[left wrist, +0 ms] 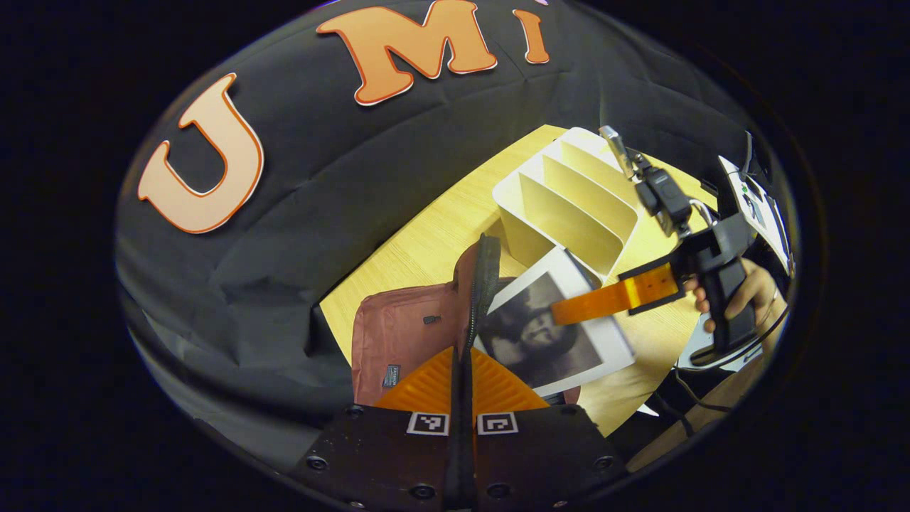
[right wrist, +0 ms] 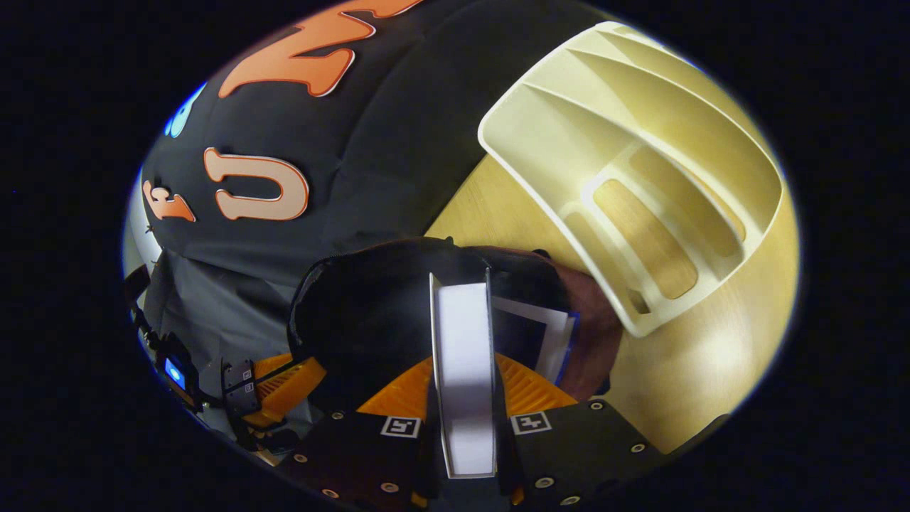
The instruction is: Open the schoolbag, grab two books from the bookshelf and put them into the schoolbag.
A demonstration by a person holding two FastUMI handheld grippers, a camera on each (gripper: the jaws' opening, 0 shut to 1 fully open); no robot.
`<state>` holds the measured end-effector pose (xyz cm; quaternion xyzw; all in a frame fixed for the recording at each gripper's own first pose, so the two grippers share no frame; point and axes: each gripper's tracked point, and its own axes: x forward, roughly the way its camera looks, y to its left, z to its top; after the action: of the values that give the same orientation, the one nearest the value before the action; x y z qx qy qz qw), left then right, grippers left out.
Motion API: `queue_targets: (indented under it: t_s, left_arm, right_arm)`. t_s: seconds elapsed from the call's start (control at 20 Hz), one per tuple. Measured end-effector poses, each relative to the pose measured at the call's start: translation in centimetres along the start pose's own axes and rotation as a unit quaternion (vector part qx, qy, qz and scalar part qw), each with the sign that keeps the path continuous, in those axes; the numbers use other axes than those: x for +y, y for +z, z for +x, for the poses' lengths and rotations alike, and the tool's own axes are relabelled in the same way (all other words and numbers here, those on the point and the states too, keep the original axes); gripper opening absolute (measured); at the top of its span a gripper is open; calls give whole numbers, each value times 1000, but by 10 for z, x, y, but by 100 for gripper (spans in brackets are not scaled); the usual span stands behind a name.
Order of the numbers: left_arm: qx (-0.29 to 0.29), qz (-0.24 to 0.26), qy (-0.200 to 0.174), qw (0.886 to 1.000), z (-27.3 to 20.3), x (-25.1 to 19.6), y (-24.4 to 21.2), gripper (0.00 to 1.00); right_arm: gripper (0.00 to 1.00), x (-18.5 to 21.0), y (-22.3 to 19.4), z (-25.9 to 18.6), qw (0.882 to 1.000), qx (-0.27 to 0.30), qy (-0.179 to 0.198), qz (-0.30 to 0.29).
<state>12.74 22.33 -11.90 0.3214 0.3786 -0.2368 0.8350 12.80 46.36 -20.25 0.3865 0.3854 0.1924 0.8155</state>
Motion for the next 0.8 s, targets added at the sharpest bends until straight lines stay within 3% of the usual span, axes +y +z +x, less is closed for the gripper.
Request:
queue_targets:
  t_s: [0.3, 0.35, 0.4, 0.45, 0.5, 0.55, 0.6, 0.7, 0.75, 0.8]
  left_arm:
    - [-5, 27, -6, 1000, -6, -12, 5, 0]
    - [-5, 30, -10, 999, -6, -15, 5, 1]
    - [-5, 31, -10, 999, -4, -15, 7, 0]
    - [-3, 30, -10, 999, -4, -14, 6, 1]
    - [-3, 25, -11, 1000, -4, -12, 4, 0]
    - [-3, 19, -12, 1000, -2, -11, 3, 0]
    - [-4, 14, -13, 1000, 0, -10, 3, 1]
    - [-6, 5, -16, 1000, 0, -9, 1, 1]
    - [-7, 4, -14, 1000, 0, -8, 1, 1]
    - [-9, 4, -13, 1000, 0, -6, 1, 0]
  right_arm:
    - [31, 11, -6, 44, 998, -50, 10, 34]
    - [21, 9, -13, 51, 999, -46, -4, 23]
    - [45, 7, -23, 55, 999, -34, -15, 8]
    - [49, 5, -32, 57, 999, -15, -32, -4]
    - [41, -3, -37, 58, 999, -2, -50, -19]
    - [50, -9, -45, 55, 997, 11, -66, -33]
    - [34, -15, -45, 51, 996, 18, -81, -40]
    - [85, -28, -43, 52, 992, 30, -111, -45]
    - [81, -33, -38, 46, 991, 35, -123, -50]
    - [86, -35, -33, 39, 989, 40, -127, -58]
